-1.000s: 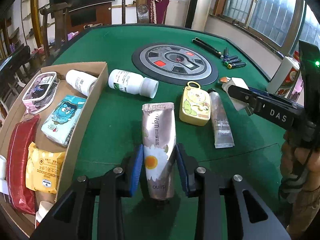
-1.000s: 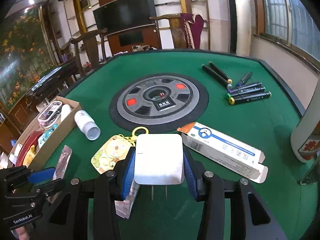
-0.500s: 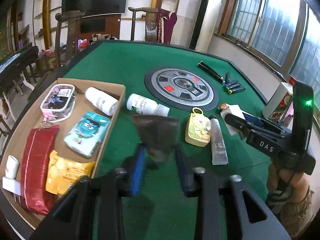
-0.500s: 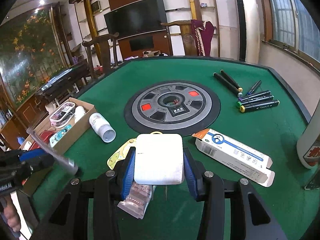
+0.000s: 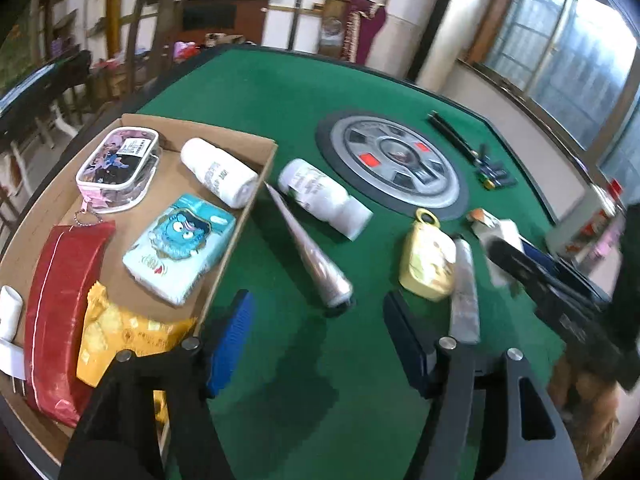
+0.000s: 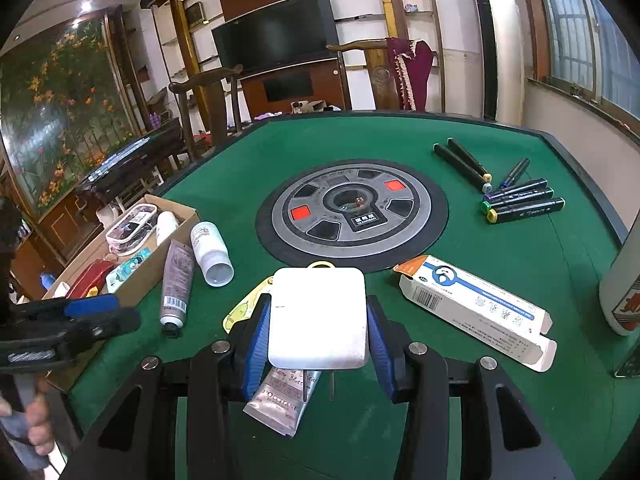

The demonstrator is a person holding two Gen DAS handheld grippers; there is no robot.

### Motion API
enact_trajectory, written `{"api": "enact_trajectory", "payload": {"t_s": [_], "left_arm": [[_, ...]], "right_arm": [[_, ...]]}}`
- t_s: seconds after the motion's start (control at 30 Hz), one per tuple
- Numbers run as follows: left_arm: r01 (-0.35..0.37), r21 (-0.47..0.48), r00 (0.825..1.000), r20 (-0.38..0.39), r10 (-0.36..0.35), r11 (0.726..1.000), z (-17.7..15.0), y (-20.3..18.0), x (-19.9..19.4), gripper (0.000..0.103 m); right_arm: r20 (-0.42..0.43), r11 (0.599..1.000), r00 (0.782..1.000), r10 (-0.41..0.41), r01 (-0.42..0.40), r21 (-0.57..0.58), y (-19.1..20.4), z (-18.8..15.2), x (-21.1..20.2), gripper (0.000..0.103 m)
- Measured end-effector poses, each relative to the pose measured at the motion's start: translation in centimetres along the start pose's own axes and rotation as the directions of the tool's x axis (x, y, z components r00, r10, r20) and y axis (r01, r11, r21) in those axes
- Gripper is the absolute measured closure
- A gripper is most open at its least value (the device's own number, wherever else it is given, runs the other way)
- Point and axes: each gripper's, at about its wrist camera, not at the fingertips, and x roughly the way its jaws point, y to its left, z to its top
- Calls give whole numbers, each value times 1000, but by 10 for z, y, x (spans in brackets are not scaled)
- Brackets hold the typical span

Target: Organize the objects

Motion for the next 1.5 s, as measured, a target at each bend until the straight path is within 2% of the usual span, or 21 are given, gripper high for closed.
{"api": "enact_trajectory", "payload": {"t_s": [0.1, 0.27, 0.37, 0.43, 0.47, 0.5, 0.53, 0.57, 0.63, 0.73, 0.97, 1.2, 1.5], "left_arm": [[-44, 24, 999, 3, 44, 999, 6, -7, 11, 37], [-126, 40, 991, -43, 128, 991, 16, -13, 39, 37], [-192, 78, 978, -71, 198, 978, 16, -15, 53, 37], [-264, 149, 960, -58, 275, 953, 13, -25, 60, 36], [-262, 156, 960, -57, 273, 952, 11, -27, 60, 43], [-228, 152, 968, -67, 240, 962, 11, -27, 59, 61], [-190, 146, 975, -84, 204, 971, 11, -27, 59, 67], [-182, 153, 976, -92, 197, 971, 10, -28, 58, 73], [-178, 177, 976, -93, 196, 968, 7, -31, 55, 74], [-102, 146, 987, -110, 119, 984, 1, -25, 46, 74], [-65, 104, 997, -41, 70, 992, -6, -10, 5, 74], [-59, 73, 998, 39, 57, 996, -4, 4, -36, 74], [-105, -30, 983, 150, 108, 994, -4, 44, -91, 74]], "right_arm": [[1, 1000, 1000, 7, -7, 4, 0, 0, -1, 55], [13, 1000, 1000, 14, -14, 3, 2, 0, -5, 55], [15, 1000, 1000, 19, -19, 9, 1, 0, -6, 55], [16, 1000, 1000, 21, -21, 10, 0, 1, -7, 55], [17, 1000, 1000, 22, -22, 11, -1, 2, -7, 55], [18, 1000, 1000, 22, -22, 12, -1, 2, -8, 54], [20, 1000, 1000, 22, -23, 14, -1, 2, -8, 54], [21, 1000, 999, 25, -25, 15, -1, 2, -8, 54], [21, 999, 999, 28, -29, 18, -1, 3, -8, 54], [24, 999, 999, 33, -34, 12, 1, 2, -9, 54], [25, 999, 999, 42, -42, -2, 4, 1, -7, 54], [26, 999, 999, 46, -46, -11, 7, 0, -5, 55], [17, 998, 999, 49, -49, -32, 12, -3, 0, 55]]}}
